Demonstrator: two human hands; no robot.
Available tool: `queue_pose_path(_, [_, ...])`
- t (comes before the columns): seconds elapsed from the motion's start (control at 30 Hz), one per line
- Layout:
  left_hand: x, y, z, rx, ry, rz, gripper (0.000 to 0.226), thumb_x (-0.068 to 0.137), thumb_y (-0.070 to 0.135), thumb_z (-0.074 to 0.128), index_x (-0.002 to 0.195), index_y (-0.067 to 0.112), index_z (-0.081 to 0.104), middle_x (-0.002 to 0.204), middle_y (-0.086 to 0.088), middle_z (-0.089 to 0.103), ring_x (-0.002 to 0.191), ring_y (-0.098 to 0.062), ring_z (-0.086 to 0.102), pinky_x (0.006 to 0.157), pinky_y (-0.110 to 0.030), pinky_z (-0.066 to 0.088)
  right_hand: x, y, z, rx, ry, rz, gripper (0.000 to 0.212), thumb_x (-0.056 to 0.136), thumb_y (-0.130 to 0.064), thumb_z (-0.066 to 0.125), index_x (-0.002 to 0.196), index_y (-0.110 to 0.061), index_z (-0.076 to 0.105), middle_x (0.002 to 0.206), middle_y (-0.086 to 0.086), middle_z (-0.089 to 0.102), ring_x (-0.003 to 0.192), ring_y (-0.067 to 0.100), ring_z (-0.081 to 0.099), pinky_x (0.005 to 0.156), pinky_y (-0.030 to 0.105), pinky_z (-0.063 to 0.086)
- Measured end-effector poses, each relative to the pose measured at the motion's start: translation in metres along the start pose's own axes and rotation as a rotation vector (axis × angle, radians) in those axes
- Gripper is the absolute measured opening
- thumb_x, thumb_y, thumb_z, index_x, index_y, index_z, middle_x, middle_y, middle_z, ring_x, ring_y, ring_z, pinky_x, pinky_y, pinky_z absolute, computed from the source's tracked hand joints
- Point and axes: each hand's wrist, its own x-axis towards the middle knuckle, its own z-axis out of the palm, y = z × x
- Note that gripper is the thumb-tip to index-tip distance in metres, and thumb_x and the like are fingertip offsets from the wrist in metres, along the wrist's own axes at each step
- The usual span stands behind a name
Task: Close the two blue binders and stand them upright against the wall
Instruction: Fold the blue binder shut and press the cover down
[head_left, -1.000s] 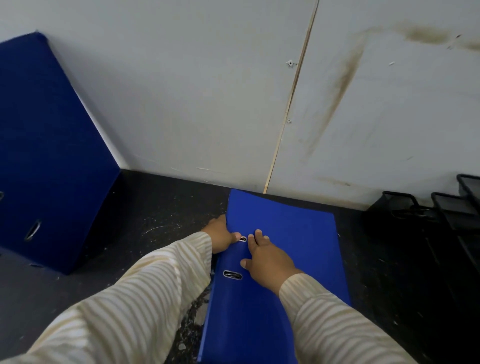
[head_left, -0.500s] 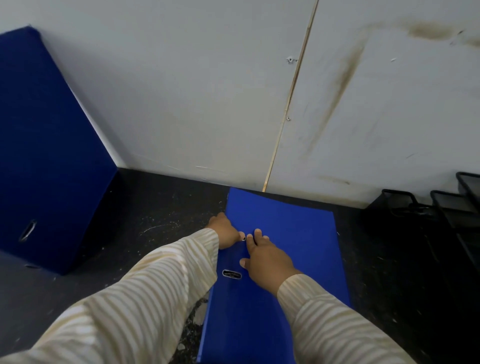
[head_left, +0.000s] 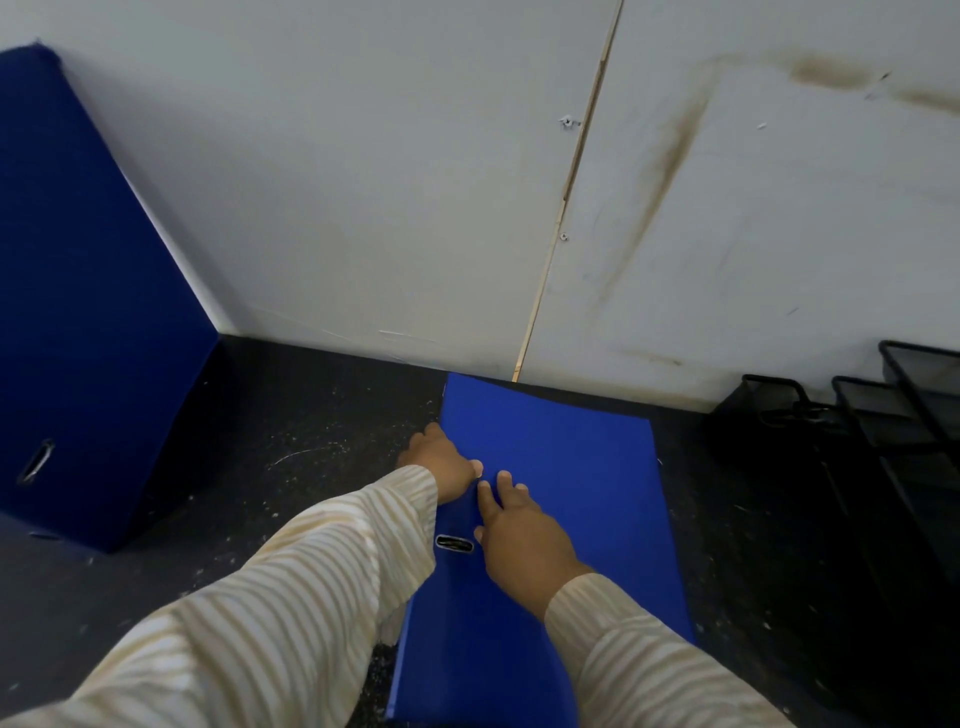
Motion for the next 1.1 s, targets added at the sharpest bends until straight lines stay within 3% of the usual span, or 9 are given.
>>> queue_pose_path(0.2, [-0.017,-0.021,0.004,-0.098,0.029,0.137,0.078,0.085,0.049,0.059,0.147,0.021,0.022,0.145,-0.008,0.04,0.13,-0.032,0.042,0.108,-0.049,0.037,-0.026,-0.015,0.021,-0.074,-0.024,0.04,0.059,0.101,-0.014,0.028,0.149,-0.009,-0.006,0.158,0.014,-0.011,0.147,0.028,0.001,0.111,0.039,0.033])
queue_pose_path(0.33, [-0.033,-0.045,0.012,-0.174,-0.019,0.231,0.081,0.084,0.049,0.054,0.15,0.031,0.011,0.15,-0.001,0.039,0.134,-0.029,0.038,0.111,-0.048,0.034,-0.027,-0.009,0.017,-0.028,-0.023,0.017,0.056,0.102,-0.019,0.028,0.15,-0.011,0.0,0.159,0.012,-0.008,0.147,0.028,0.003,0.114,0.039,0.027])
queue_pose_path(0.5, [-0.058,-0.064,0.008,-0.339,-0.19,0.302,0.079,0.095,0.024,0.054,0.152,0.029,0.0,0.141,0.009,0.039,0.126,-0.013,0.044,0.11,-0.036,0.038,-0.027,-0.009,0.017,-0.03,-0.032,0.007,0.056,0.103,-0.025,0.027,0.15,-0.013,-0.001,0.159,0.011,-0.009,0.147,0.027,0.002,0.116,0.039,0.024])
queue_pose_path(0.7, [-0.06,-0.074,0.005,-0.423,-0.305,0.284,0.085,0.094,0.022,0.057,0.151,0.033,-0.004,0.132,0.011,0.046,0.118,-0.015,0.054,0.096,-0.032,0.049,-0.031,-0.007,0.012,-0.036,-0.043,-0.018,0.061,0.101,-0.03,0.032,0.151,-0.016,-0.001,0.159,0.009,-0.01,0.147,0.027,0.003,0.115,0.037,0.024])
queue_pose_path(0.83, [-0.059,-0.071,0.012,-0.38,-0.196,0.299,0.083,0.087,0.019,0.064,0.15,0.031,0.011,0.139,0.005,0.049,0.121,-0.016,0.054,0.104,-0.038,0.046,-0.032,-0.005,0.01,-0.052,-0.056,-0.031,0.064,0.101,-0.031,0.036,0.151,-0.018,-0.001,0.159,0.009,-0.01,0.147,0.027,0.004,0.114,0.038,0.026])
queue_pose_path(0.93, [-0.058,-0.065,0.019,-0.306,-0.103,0.276,0.077,0.085,0.015,0.065,0.147,0.025,0.02,0.143,0.001,0.046,0.127,-0.02,0.049,0.107,-0.033,0.04,-0.031,-0.006,0.011,-0.054,-0.053,-0.027,0.064,0.1,-0.029,0.037,0.151,-0.017,0.0,0.159,0.01,-0.009,0.147,0.029,0.005,0.114,0.038,0.026])
queue_pose_path(1.1, [-0.057,-0.064,0.032,-0.185,-0.008,0.211,0.087,0.086,0.02,0.062,0.152,0.025,0.006,0.154,-0.003,0.031,0.139,-0.025,0.036,0.113,-0.043,0.034,-0.029,-0.011,0.01,-0.062,-0.062,-0.002,0.065,0.1,-0.026,0.039,0.151,-0.015,0.001,0.159,0.013,-0.008,0.146,0.031,0.006,0.114,0.04,0.027])
